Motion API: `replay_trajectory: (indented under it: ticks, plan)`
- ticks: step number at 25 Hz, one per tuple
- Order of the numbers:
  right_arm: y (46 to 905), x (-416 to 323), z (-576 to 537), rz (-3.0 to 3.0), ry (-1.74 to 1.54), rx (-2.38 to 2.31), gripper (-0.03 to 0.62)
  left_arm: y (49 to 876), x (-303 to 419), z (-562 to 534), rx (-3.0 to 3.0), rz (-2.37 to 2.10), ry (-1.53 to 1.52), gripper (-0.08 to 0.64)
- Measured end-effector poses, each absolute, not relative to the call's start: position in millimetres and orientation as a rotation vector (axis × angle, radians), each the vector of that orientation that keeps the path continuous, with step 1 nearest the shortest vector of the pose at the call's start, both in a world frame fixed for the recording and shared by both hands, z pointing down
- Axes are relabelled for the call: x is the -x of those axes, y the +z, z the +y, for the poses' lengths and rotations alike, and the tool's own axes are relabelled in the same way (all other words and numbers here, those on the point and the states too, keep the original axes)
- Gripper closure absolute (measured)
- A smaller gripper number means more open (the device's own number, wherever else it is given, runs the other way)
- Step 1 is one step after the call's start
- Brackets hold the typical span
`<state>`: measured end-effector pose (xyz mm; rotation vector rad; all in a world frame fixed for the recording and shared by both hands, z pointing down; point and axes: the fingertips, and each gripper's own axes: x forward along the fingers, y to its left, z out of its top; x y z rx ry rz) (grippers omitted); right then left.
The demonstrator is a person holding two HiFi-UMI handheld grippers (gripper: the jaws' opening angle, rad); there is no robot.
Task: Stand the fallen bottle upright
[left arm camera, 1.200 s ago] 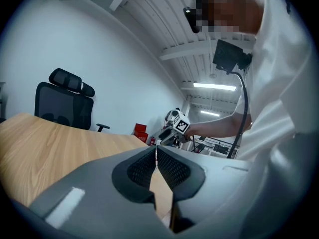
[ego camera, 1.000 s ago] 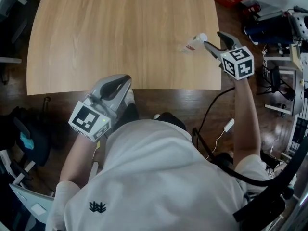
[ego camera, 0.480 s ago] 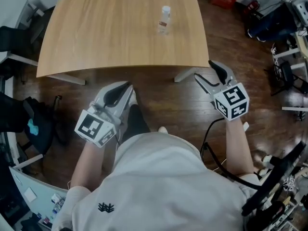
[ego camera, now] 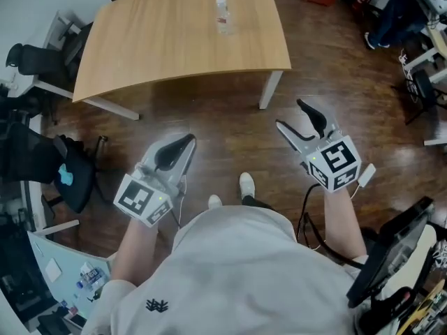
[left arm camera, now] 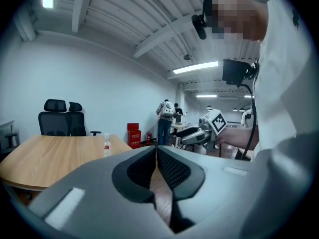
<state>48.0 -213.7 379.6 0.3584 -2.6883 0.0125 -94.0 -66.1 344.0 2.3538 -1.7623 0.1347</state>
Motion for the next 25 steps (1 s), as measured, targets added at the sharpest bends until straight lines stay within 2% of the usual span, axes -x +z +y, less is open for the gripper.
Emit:
replay_trajectory:
  ticks: [8,15,25]
  plan:
    - [368,-57,-106,-2.749,0.023,-0.322,0.299,331,65,13,-2.463,-1.706,0.073,0.551]
    - [359,-60,-2,-2.812,0.074,-0.397,0.299,363,68,111,-2.457,-1.614,0.052,0.551]
    - [352,-86,55,-2.789,0.003,-0.421,0.308,370,43,163,-2.463,-1.583,0.03,0.551]
